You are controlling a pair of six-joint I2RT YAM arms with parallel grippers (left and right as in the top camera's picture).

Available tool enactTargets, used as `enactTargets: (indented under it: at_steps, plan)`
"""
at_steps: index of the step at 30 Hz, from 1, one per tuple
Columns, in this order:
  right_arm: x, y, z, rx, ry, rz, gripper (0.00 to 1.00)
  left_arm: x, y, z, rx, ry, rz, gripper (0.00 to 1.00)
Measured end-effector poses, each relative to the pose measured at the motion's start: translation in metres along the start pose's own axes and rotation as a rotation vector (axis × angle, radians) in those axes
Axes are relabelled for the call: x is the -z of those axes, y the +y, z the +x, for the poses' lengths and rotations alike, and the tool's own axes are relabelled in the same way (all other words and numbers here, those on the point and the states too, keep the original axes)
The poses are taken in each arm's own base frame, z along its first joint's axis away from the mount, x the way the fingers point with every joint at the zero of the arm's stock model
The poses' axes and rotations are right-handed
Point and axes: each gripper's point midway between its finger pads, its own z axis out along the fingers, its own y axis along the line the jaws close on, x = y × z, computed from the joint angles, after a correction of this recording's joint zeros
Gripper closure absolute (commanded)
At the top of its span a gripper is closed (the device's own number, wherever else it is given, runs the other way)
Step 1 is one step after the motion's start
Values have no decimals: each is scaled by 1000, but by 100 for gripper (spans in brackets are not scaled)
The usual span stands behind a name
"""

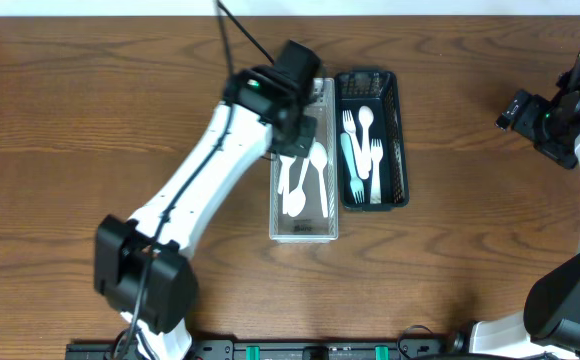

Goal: Pack container

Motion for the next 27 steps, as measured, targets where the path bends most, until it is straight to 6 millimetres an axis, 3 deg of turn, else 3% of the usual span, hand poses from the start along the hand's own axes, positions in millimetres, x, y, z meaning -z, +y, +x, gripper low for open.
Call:
enactTargets:
  at_steps: [1, 3, 5, 11, 14, 17, 20, 25, 27]
  plan:
    - [0, 0, 0, 0, -1, 0, 1, -3, -5, 0, 3, 3, 4, 67]
    - [0, 0, 0, 0, -1, 0, 1, -8, -12, 0, 4, 5, 12, 46]
    - [0, 0, 0, 0, -1, 0, 1, -10, -15, 0, 20, 3, 15, 38]
    - [0, 0, 0, 0, 0, 0, 1, -8, -9, 7, 57, 37, 1, 37]
    - [0, 0, 0, 0, 0, 0, 1, 8, 1, 4, 79, 32, -5, 36]
    - [0, 0, 0, 0, -1, 0, 1, 45, 21, -7, 121, -45, -24, 35]
    - [0, 1, -2, 0, -7, -2, 1, 104, 57, -11, 190, -175, -73, 34]
    - [1, 14, -3, 46, -6, -80, 1, 207, 126, 22, 341, -396, -199, 34]
    - [3, 24, 0, 86, 3, -138, 1, 237, 144, 40, 390, -468, -245, 34]
